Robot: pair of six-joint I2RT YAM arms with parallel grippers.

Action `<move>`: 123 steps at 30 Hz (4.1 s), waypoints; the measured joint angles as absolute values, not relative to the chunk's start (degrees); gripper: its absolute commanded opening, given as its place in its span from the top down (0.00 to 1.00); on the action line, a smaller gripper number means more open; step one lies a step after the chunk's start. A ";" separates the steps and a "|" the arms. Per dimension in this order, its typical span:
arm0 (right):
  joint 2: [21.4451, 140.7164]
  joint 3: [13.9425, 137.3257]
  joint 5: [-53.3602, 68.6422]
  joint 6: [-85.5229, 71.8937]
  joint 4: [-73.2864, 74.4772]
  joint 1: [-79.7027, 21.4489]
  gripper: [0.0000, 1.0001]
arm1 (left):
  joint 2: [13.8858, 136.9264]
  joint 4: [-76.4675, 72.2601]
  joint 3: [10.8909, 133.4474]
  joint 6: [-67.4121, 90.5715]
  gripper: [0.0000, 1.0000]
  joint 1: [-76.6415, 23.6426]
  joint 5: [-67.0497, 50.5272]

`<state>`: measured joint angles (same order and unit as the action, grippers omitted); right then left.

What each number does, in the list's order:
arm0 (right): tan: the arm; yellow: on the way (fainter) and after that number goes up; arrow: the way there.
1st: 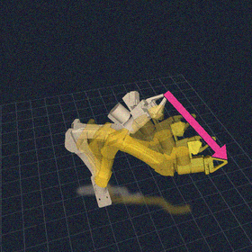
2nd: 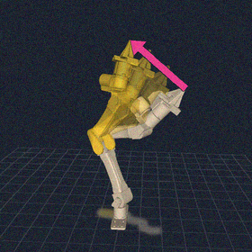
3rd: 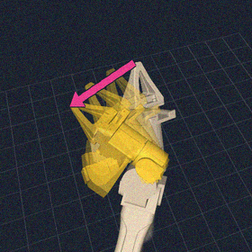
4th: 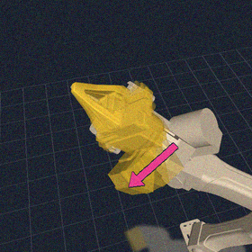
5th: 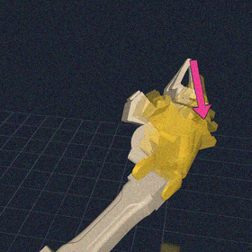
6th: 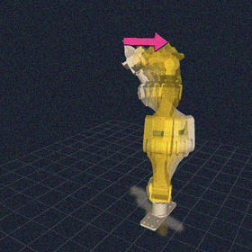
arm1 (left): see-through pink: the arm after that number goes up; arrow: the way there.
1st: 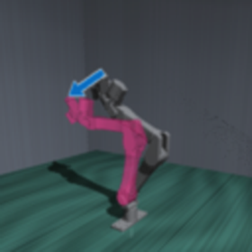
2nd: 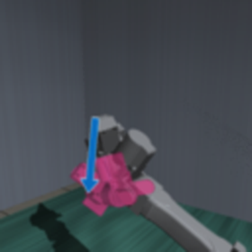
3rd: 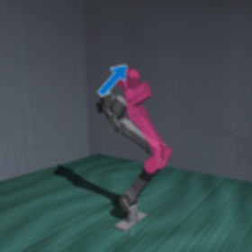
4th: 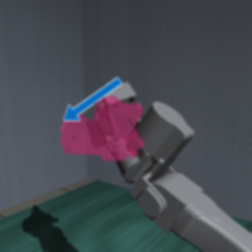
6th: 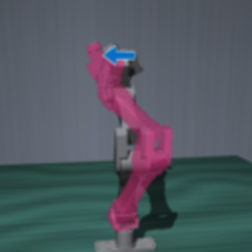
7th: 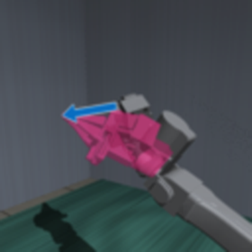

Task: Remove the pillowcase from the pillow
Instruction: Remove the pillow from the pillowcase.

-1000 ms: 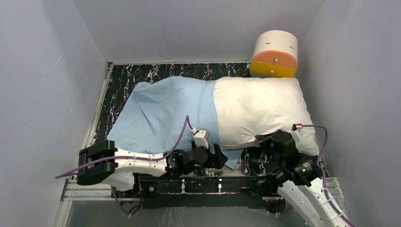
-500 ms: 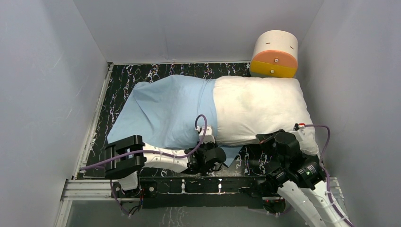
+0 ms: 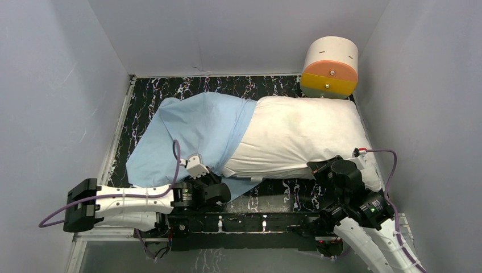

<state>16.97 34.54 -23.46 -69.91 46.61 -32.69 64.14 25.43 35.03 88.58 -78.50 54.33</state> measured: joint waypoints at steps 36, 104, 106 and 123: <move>42.46 49.89 10.87 -35.20 34.54 -31.51 0.28 | 61.76 33.74 62.78 34.13 0.02 -59.90 34.74; 49.63 36.97 -37.65 -19.88 7.55 -70.89 0.82 | 48.53 23.22 39.51 40.53 1.00 -40.42 16.93; 49.50 37.43 -35.14 -16.53 7.81 -70.87 0.69 | 48.27 23.64 38.79 41.50 1.00 -40.42 16.93; 72.49 46.35 -26.35 21.50 -3.18 -86.08 0.20 | 43.18 23.83 33.91 45.45 1.00 -40.12 15.68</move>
